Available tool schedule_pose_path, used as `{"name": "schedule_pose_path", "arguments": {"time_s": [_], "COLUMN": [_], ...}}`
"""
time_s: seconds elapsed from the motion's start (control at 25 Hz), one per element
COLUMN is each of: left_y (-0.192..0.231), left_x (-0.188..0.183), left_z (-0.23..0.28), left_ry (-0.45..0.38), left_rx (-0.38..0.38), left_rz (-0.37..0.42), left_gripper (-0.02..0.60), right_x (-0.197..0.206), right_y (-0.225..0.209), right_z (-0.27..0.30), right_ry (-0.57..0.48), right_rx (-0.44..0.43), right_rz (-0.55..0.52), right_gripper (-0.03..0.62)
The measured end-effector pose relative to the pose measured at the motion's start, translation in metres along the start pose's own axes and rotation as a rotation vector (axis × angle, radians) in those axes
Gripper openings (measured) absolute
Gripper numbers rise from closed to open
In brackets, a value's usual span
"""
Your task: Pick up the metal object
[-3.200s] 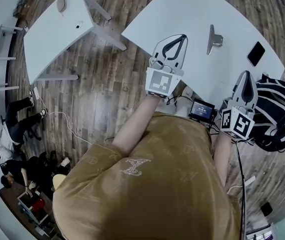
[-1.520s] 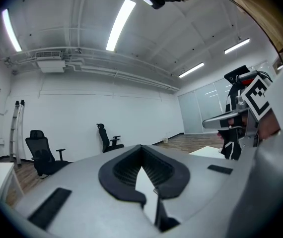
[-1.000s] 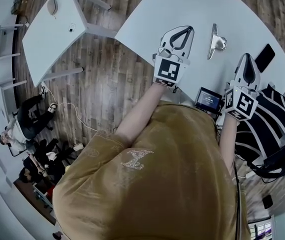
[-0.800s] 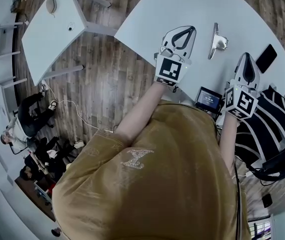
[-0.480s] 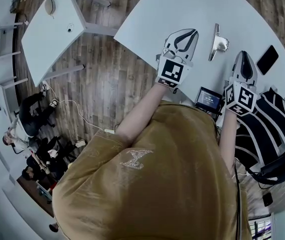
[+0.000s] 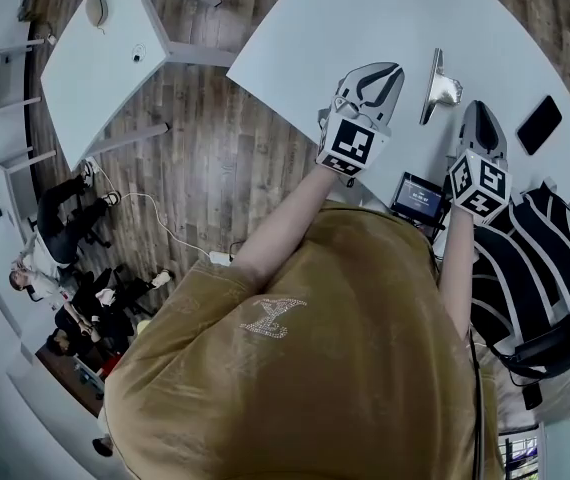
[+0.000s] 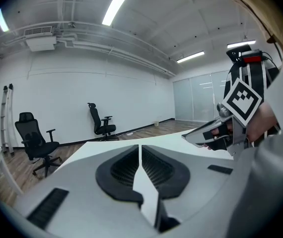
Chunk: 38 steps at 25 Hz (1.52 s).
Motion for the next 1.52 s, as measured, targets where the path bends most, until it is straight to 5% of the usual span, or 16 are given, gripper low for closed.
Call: {"name": "schedule_pose_path", "arguments": {"time_s": [0.64, 1.52], "left_y": [-0.005, -0.002], "left_x": [0.032, 0.047], "left_z": [0.009, 0.009], "left_ry": [0.095, 0.151], "left_rx": [0.022, 0.021], "left_rz": [-0.019, -0.033], "left_gripper": [0.008, 0.006], "right_x": [0.043, 0.051], "right_y": [0.001, 0.001], "right_z": [0.037, 0.064], "right_ry": [0.194, 0.258], "right_rx": [-0.080, -0.130], "right_rz": [0.188, 0.359], "right_gripper": [0.101, 0.088]}}
Point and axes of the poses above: the fingertips, and each gripper's own axes: z forward along the fingers, y to its left, x out of its underside, the point moved 5 cm from there along -z, backward along the fingers, and after that the axes turned 1 degree about x, right-handed, at the moved point
